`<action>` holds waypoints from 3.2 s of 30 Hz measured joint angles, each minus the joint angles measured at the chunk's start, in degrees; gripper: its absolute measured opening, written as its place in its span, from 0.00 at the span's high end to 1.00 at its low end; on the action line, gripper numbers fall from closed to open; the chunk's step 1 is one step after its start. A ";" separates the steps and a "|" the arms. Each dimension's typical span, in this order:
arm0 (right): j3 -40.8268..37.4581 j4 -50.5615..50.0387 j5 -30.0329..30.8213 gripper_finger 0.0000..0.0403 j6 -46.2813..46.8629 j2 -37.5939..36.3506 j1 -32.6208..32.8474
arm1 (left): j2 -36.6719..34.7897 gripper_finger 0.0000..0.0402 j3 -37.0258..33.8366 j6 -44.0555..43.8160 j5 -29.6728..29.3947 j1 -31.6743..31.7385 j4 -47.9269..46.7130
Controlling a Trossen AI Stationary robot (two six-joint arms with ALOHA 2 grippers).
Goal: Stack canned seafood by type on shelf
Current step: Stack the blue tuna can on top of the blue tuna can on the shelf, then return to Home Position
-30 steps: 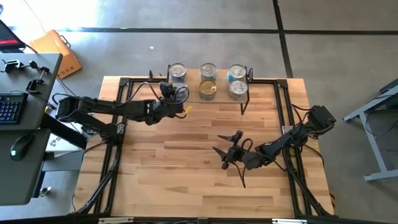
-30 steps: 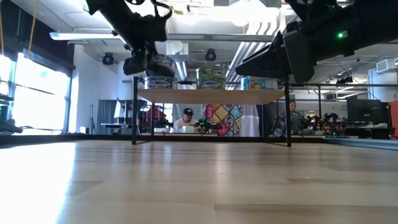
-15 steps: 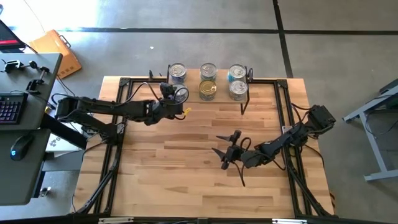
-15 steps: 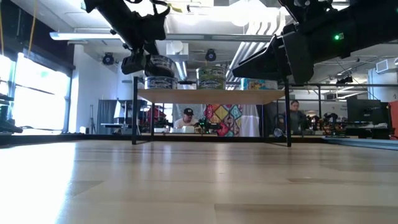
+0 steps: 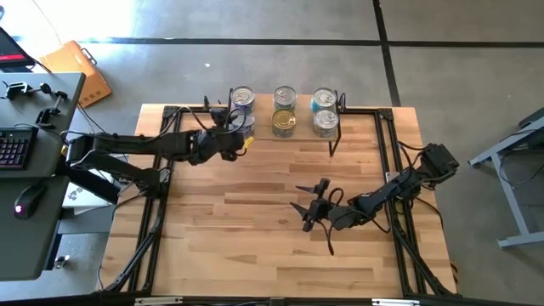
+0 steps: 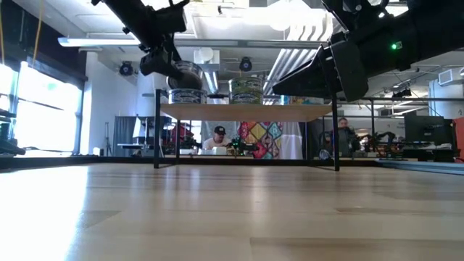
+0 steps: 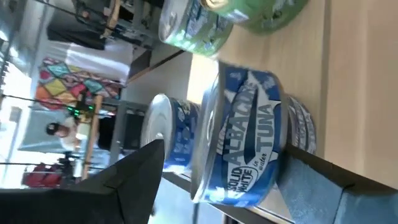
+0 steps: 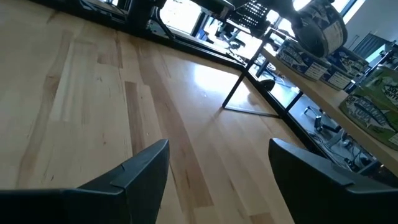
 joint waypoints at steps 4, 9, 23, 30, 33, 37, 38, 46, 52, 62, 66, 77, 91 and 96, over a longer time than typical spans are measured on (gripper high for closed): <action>0.00 0.04 0.01 0.34 -0.02 0.00 0.00 | -0.33 0.30 0.00 -3.72 2.84 1.29 -3.25; 0.00 0.07 0.01 0.34 -0.04 0.00 0.01 | -0.33 0.30 -0.02 -7.63 5.78 3.07 -4.10; 0.00 0.10 -1.49 0.34 0.02 0.00 -1.29 | -0.36 0.30 -0.02 -12.34 7.42 5.03 -4.23; 0.00 0.11 -5.09 0.34 1.36 0.00 -2.62 | -0.37 0.30 0.20 -14.72 7.94 5.60 -6.56; 0.00 0.11 -5.12 0.34 1.38 0.00 -2.60 | -0.37 0.30 2.18 -16.84 7.94 5.38 -11.16; 0.00 0.11 -5.15 0.34 1.40 0.00 -2.60 | -0.50 0.30 5.24 -20.75 7.90 5.08 -15.36; 0.00 0.11 -5.15 0.34 1.38 0.00 -2.61 | -0.50 0.30 5.63 -21.23 7.92 5.08 -15.85; 0.00 0.11 -5.15 0.34 1.92 0.00 -2.60 | -0.93 0.30 5.86 -22.72 7.96 4.75 -15.89; 0.00 0.11 -5.15 0.34 1.40 0.00 -2.59 | -4.29 0.30 5.88 -29.31 10.63 4.22 -11.06; 0.00 -4.18 -0.43 0.34 -2.63 -10.79 2.19 | -7.28 0.35 6.62 -40.41 22.16 5.97 -11.58; 0.02 -15.67 2.36 0.34 2.36 -21.78 6.15 | -7.39 0.38 6.49 -42.33 27.05 0.69 -12.79; -3.29 -47.90 -39.42 0.43 21.65 -44.59 0.64 | -7.63 0.42 -5.41 -44.84 25.28 -14.33 6.06; -13.46 -46.51 -59.54 0.83 19.12 -67.47 -22.68 | -13.02 0.42 -15.69 -46.45 19.16 -16.16 15.81; -17.49 -47.03 -57.69 0.91 21.19 -74.93 -18.18 | -16.85 0.42 -22.33 -46.67 19.01 -16.39 24.70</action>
